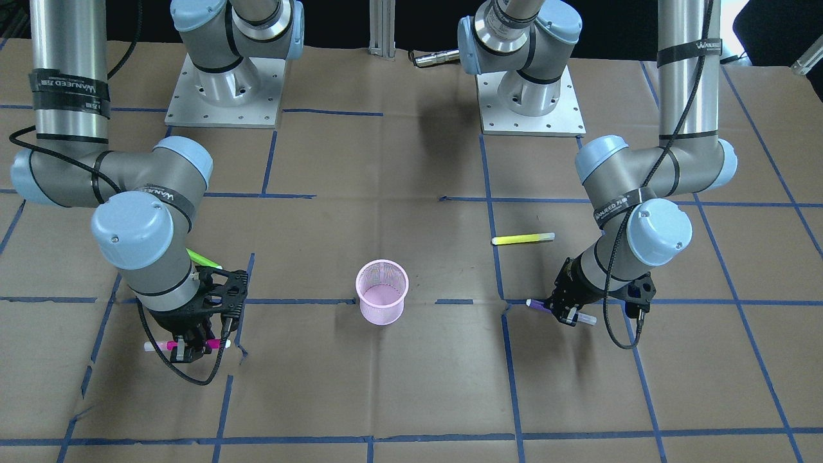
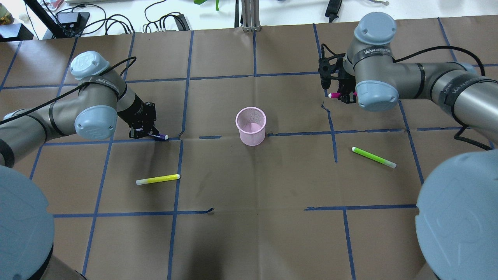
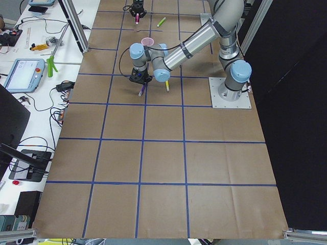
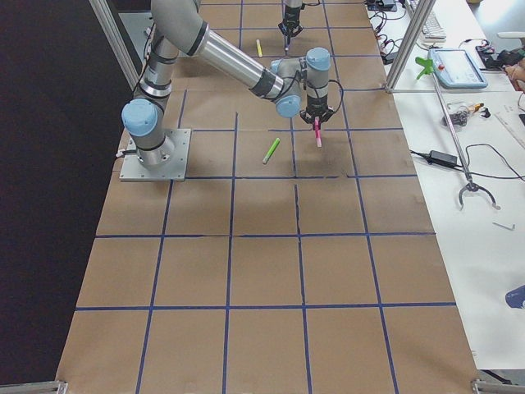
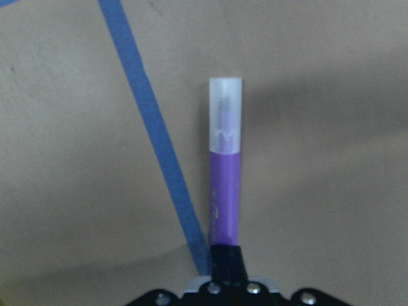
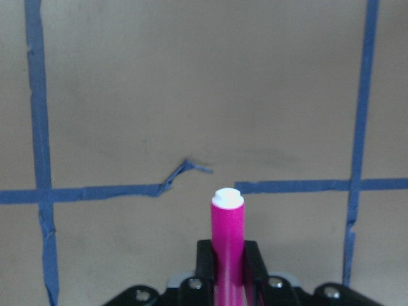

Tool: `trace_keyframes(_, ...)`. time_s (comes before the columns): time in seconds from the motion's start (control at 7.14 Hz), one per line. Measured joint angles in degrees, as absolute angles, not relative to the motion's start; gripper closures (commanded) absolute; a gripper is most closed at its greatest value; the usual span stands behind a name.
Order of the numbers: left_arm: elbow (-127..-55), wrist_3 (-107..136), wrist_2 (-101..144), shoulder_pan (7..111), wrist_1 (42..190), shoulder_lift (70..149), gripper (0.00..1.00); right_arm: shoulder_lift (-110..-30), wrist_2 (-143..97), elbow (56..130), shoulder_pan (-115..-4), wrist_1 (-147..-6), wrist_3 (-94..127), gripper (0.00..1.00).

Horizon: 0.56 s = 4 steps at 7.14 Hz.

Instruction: Insert purple and pink pens into pink cup

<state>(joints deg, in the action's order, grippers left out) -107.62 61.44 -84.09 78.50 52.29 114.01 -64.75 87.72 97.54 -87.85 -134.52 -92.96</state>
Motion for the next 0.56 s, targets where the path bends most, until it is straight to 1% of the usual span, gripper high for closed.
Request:
trace_keyframes(0.14, -107.63, 61.44, -84.06, 78.49, 52.29, 114.06, 0.83, -65.84, 82.85, 96.81, -87.87, -134.38, -91.90, 0.90)
trace_keyframes(0.28, -107.65, 61.47, -84.05, 78.49, 52.26, 114.16, 0.73, -67.29, 77.60, 96.39, -87.91, -134.33, -89.58, 0.90)
trace_keyframes(0.42, -107.66, 61.57, -84.08, 78.54, 52.24, 114.27, 0.66, -68.98, 72.12, 95.97, -87.94, -134.42, -86.41, 0.90)
trace_keyframes(0.56, -107.67, 61.64, -84.09, 78.56, 52.24, 114.32, 0.63, -70.53, 66.40, 95.45, -88.10, -134.72, -82.99, 0.90)
